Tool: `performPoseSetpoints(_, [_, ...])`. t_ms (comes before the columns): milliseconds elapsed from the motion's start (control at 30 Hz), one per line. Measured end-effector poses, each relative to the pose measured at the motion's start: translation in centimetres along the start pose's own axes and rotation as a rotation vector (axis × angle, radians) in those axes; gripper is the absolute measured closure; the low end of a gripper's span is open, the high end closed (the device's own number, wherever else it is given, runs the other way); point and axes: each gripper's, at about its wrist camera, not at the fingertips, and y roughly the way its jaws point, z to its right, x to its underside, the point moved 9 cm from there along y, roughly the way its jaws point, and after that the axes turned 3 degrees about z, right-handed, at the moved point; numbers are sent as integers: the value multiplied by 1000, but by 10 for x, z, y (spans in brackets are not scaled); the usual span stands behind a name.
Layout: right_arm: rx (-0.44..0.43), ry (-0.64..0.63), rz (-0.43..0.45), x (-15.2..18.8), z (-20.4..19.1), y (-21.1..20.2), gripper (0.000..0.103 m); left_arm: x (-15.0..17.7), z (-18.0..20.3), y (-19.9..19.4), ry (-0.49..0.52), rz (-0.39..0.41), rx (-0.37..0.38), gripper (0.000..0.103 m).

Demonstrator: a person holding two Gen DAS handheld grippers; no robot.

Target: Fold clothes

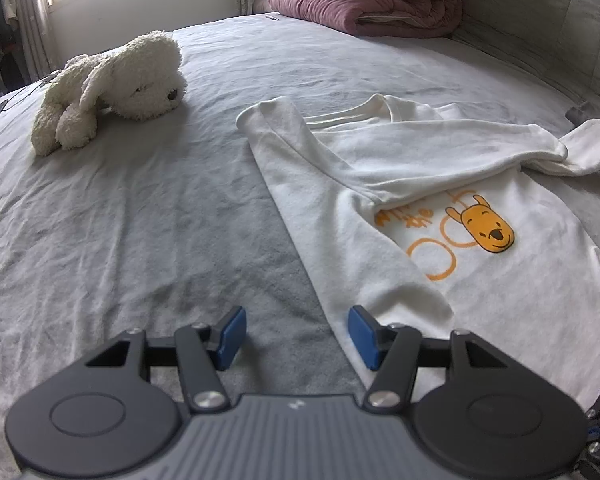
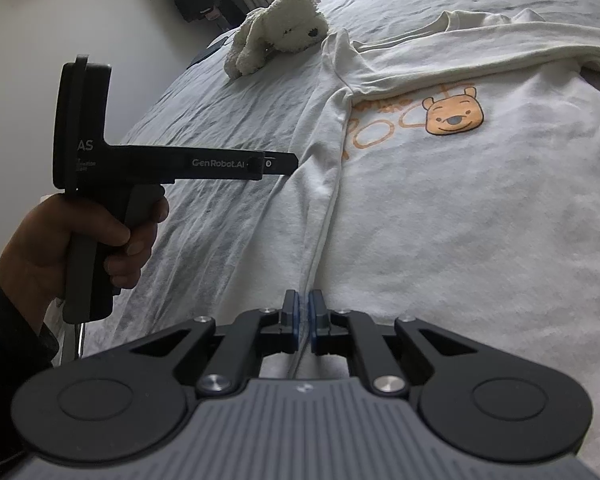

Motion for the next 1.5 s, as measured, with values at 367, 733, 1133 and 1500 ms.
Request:
performPoseSetpoints(367, [4,-40,-1,6,-8,-4,88,0,1,-1,5,0,-3,45])
performPoseSetpoints(733, [35,-83,58,8,-15,-20,87,-12,18,-8,38,82,15,45])
performPoseSetpoints(1133, [31,-157,70,14,-29,-20,87,-12,27,-2,81,98,-12,45])
performPoseSetpoints(1500, [23,-227,44,30,-42,-21,87,-9,34,6,125,99,-64,45])
